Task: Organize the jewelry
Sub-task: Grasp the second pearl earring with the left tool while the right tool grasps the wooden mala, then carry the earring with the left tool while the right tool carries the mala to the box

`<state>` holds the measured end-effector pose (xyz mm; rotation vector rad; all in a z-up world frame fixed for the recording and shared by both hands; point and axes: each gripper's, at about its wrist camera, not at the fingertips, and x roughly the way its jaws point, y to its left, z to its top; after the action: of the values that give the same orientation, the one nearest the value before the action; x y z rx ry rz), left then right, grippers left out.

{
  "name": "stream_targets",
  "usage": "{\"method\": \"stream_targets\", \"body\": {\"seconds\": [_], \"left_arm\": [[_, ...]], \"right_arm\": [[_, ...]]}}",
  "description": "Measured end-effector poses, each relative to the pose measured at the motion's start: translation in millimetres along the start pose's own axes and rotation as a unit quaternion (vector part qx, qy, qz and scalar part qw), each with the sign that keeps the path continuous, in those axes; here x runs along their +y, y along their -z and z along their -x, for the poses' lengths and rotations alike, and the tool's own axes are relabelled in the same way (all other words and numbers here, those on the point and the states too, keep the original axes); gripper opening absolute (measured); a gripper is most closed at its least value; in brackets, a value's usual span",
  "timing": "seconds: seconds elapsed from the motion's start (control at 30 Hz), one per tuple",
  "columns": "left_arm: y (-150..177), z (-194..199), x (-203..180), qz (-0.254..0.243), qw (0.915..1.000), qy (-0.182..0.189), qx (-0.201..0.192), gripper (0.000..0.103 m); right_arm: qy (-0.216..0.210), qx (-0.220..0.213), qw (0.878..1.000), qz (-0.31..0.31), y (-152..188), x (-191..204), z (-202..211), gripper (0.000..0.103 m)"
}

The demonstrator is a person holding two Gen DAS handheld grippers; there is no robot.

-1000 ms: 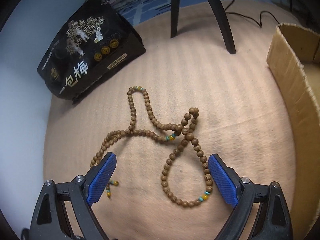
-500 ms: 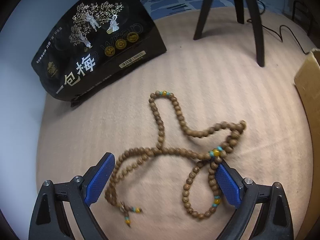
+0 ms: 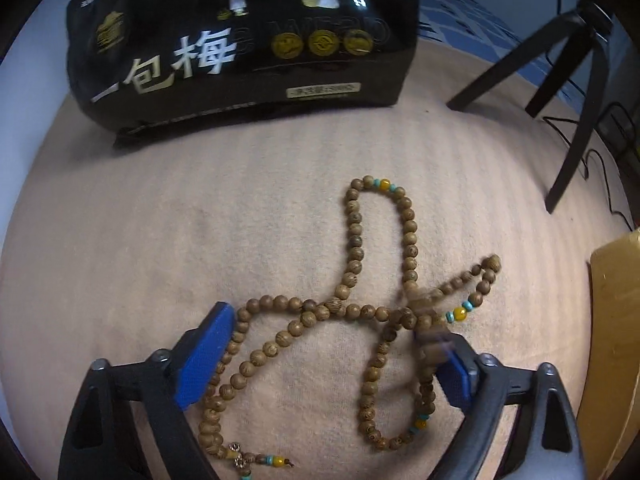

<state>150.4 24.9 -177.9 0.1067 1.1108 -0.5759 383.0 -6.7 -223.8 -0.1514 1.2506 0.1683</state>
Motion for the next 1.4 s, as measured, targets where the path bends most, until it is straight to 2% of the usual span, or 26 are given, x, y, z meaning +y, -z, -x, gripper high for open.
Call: {"method": "stream_targets", "body": {"seconds": [0.07, 0.17, 0.23, 0.33, 0.63, 0.83, 1.4], "left_arm": [[-0.9, -0.7, -0.3, 0.001, 1.0, -0.001, 0.001, 0.008], [-2.0, -0.7, 0.9, 0.003, 1.0, -0.003, 0.001, 0.008], [-2.8, -1.0, 4.1, 0.012, 0.9999, 0.001, 0.002, 0.008], [-3.9, -0.2, 8.2, 0.026, 0.9997, 0.003, 0.002, 0.008], [-8.9, 9.3, 20.2, 0.046, 0.9989, 0.005, 0.005, 0.006], [-14.6, 20.1, 18.5, 0.041, 0.9991, 0.0, 0.002, 0.006], [-28.1, 67.4, -2.2, 0.069, 0.9956, -0.008, -0.063, 0.006]], "right_arm": [[-0.005, 0.0, 1.0, 0.02, 1.4, 0.9, 3.4, 0.074], [-0.017, 0.0, 0.999, 0.038, 8.6, -8.1, 12.2, 0.053], [-0.023, 0.001, 0.999, 0.046, 17.5, -18.0, 19.5, 0.032], [-0.045, 0.003, 0.998, 0.043, 29.1, -27.0, 24.7, 0.012], [-0.088, -0.008, 0.996, 0.01, 60.6, -58.0, 40.2, 0.01], [-0.109, -0.024, 0.994, -0.001, 84.6, -78.2, 64.2, 0.01], [-0.124, -0.112, 0.986, 0.001, 118.7, -120.8, 167.5, 0.01]]}}
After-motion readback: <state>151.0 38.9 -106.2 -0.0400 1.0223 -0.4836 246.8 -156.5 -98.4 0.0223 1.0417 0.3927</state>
